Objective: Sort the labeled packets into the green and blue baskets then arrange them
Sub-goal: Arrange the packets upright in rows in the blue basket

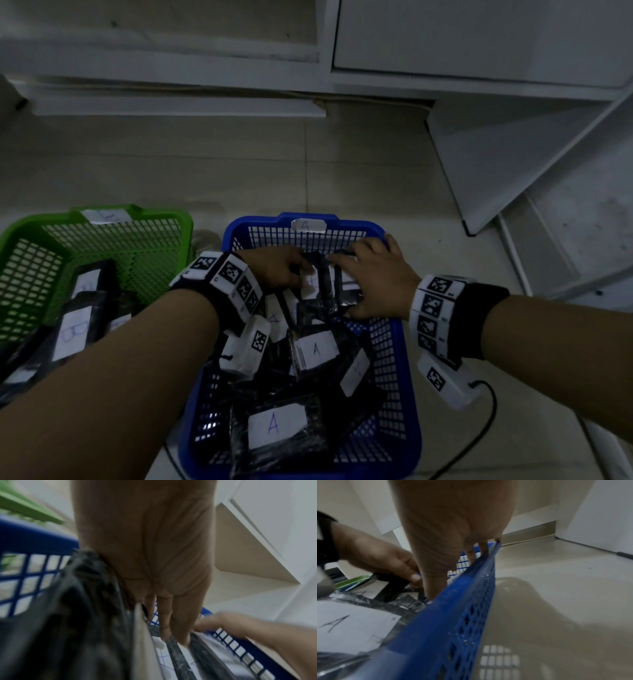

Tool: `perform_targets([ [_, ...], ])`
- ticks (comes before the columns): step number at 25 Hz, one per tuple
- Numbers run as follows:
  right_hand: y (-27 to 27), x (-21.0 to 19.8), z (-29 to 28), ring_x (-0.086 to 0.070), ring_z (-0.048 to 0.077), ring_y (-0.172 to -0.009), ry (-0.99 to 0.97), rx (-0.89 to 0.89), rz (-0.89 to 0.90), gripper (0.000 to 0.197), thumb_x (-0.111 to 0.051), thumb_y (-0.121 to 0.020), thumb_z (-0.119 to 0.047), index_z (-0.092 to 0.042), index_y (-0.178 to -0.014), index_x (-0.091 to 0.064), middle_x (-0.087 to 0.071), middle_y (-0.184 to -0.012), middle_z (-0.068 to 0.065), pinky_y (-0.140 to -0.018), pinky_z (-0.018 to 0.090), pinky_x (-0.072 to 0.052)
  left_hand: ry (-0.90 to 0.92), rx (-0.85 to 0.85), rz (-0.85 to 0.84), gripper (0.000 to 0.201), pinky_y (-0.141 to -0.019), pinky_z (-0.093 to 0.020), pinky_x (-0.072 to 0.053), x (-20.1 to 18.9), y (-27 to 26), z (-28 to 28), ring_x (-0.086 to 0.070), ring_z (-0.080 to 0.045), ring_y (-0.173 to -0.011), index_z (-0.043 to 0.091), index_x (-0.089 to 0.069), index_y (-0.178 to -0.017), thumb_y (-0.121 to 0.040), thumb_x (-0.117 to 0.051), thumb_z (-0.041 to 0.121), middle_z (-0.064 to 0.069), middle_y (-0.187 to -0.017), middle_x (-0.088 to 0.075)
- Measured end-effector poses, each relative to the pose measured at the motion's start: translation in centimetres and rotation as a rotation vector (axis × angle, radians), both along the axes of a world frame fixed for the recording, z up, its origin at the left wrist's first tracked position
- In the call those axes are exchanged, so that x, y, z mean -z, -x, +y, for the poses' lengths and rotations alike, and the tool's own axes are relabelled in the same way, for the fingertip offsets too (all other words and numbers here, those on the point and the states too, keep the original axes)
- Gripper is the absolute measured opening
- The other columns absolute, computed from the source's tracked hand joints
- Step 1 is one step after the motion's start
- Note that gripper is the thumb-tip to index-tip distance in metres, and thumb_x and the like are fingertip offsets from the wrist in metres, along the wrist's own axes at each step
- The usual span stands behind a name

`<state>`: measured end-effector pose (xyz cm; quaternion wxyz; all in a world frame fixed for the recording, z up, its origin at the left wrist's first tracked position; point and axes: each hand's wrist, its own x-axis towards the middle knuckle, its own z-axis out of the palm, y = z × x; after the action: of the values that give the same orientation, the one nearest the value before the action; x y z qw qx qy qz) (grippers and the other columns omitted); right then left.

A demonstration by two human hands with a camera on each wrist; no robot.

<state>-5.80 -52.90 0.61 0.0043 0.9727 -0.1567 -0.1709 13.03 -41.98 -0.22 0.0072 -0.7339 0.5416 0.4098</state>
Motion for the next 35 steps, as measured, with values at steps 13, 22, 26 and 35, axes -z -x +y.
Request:
perform_targets([
  [13,0.8,-1.1,-0.5,-0.042,0.024,-0.13,-0.227,0.049,-0.113,0.065,-0.061,-0.081,-0.035,-0.03,-0.141,-0.036,-0.044,-0.142,0.004,-0.117,0.052,-0.002,0.046,0.066,-0.049,0.052,-0.103,-0.035,-0.041,-1.5,3.9,-1.7,-0.047,-0.026,-0.122,0.014,-0.041,-0.138,-0.091,-0.056,0.026,-0.009,-0.139,-0.042],
  [22,1.4,-1.1,-0.4,-0.048,0.025,-0.128,-0.152,0.064,-0.212,0.054,-0.046,-0.094,-0.026,-0.024,-0.146,-0.033,-0.046,-0.144,0.003,-0.115,0.042,-0.021,0.079,-0.397,0.239,0.032,-0.091,-0.041,-0.053,-1.4,3.1,-2.2,-0.066,-0.028,-0.092,0.002,-0.056,-0.123,-0.091,-0.053,0.006,-0.014,-0.107,-0.067],
  [26,1.8,0.4,0.4,-0.04,0.026,-0.128,-0.045,-0.021,-0.048,0.05,-0.051,-0.088,-0.041,-0.025,-0.136,-0.046,-0.044,-0.136,0.003,-0.117,0.051,-0.004,0.054,-0.438,0.339,0.032,-0.087,-0.041,-0.052,-1.3,3.5,-1.8,-0.063,-0.028,-0.087,0.0,-0.054,-0.123,-0.091,-0.051,0.001,-0.012,-0.109,-0.063],
  [35,1.2,-0.7,1.1,-0.044,0.027,-0.115,-0.104,-0.019,-0.158,0.038,-0.057,-0.085,-0.034,-0.019,-0.121,-0.059,-0.052,-0.119,0.005,-0.108,0.047,-0.03,0.096,-0.091,-0.11,0.03,-0.093,-0.034,-0.046,-3.3,2.8,-0.7,-0.057,-0.026,-0.11,0.011,-0.06,-0.12,-0.094,-0.046,0.015,-0.008,-0.123,-0.059],
])
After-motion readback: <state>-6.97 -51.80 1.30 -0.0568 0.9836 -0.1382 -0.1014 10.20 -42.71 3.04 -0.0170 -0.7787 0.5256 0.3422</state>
